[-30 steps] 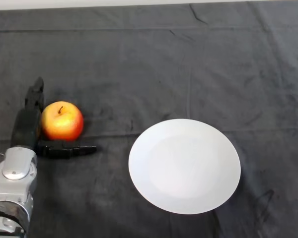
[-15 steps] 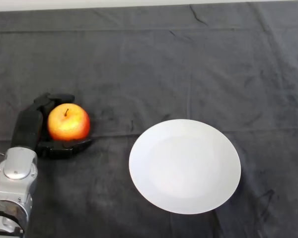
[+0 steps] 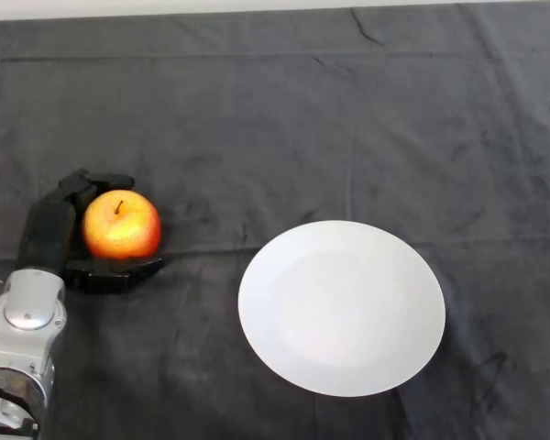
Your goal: Move the apple to the plate
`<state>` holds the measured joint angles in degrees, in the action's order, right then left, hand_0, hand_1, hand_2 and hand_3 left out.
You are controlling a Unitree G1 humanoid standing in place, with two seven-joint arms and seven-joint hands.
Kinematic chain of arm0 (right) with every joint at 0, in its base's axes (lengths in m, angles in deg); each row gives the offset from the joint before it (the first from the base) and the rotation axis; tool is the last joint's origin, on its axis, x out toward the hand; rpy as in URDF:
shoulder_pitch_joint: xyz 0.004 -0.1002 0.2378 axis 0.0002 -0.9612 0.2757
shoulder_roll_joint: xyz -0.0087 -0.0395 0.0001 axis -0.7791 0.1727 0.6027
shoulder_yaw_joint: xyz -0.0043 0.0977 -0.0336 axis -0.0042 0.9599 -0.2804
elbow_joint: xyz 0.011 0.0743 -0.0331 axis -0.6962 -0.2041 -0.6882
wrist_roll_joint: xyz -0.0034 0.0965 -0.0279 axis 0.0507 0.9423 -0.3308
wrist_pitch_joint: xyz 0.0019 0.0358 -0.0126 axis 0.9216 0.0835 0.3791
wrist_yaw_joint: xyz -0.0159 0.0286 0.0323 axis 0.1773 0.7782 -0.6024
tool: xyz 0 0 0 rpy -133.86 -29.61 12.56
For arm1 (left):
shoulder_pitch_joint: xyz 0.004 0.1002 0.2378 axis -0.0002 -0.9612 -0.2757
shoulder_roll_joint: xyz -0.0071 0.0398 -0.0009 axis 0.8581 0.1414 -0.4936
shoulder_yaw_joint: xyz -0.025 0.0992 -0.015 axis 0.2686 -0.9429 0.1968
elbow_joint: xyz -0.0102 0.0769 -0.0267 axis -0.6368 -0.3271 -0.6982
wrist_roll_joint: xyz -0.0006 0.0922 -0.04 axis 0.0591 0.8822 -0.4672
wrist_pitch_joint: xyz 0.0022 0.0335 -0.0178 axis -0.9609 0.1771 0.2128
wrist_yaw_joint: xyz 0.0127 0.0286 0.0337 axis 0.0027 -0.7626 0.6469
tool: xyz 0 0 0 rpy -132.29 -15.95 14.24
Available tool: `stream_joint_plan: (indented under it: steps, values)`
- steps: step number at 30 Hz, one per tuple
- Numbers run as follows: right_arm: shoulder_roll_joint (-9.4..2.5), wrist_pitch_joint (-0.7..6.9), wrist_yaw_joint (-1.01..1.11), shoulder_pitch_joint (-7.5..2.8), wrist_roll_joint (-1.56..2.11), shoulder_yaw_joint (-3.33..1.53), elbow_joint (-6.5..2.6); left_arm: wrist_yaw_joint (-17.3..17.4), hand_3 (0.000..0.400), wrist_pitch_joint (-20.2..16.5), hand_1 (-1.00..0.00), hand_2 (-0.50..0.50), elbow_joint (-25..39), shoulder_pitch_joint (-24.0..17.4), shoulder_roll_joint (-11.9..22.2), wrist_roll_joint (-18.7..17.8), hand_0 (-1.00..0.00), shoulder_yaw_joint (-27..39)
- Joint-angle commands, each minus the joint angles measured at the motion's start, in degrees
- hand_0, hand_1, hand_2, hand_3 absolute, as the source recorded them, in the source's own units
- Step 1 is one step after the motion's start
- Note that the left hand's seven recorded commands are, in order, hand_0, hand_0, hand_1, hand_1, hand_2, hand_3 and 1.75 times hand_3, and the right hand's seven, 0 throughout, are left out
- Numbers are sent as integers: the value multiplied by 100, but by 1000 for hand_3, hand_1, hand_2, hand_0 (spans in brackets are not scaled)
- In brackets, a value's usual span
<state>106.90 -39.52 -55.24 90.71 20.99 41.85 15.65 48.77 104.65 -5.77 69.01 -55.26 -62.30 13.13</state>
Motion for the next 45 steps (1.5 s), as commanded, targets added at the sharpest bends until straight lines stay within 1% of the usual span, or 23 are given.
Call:
stream_joint_plan:
  steps: [1,7,11,19,25,31,35,40,45]
  values:
    - [90,-38,-5,-209,51,23,-14,58,400,-135,-1000,0,31,112,70,278,-1000,-195]
    - [90,-38,-5,-209,51,23,-13,-294,400,35,-1000,0,150,219,71,382,-1000,-216]
    - [90,-38,-6,-209,52,23,-13,-626,400,209,-1000,0,246,276,26,481,-1000,-249]
    - [91,-37,-6,-209,52,23,-14,-1345,400,649,-1000,0,495,300,-158,723,-1000,-377]
    - [91,-37,-6,-208,53,23,-15,-1798,400,993,-1000,0,685,246,-302,911,-1000,-523]
    - [92,-37,-5,-208,53,23,-17,-2125,400,1246,-1000,0,813,220,-437,1071,-1000,-705]
    - [93,-36,-5,-207,54,23,-18,-2295,400,1348,-1000,0,876,220,-534,1163,-1000,-854]
    - [94,-36,-4,-206,54,23,-21,-2518,400,1386,-1000,0,980,221,-715,1277,-1000,-1129]
    - [95,-36,-4,-205,54,24,-22,-2681,400,1384,-1000,0,1115,205,-873,1310,-1000,-1504]
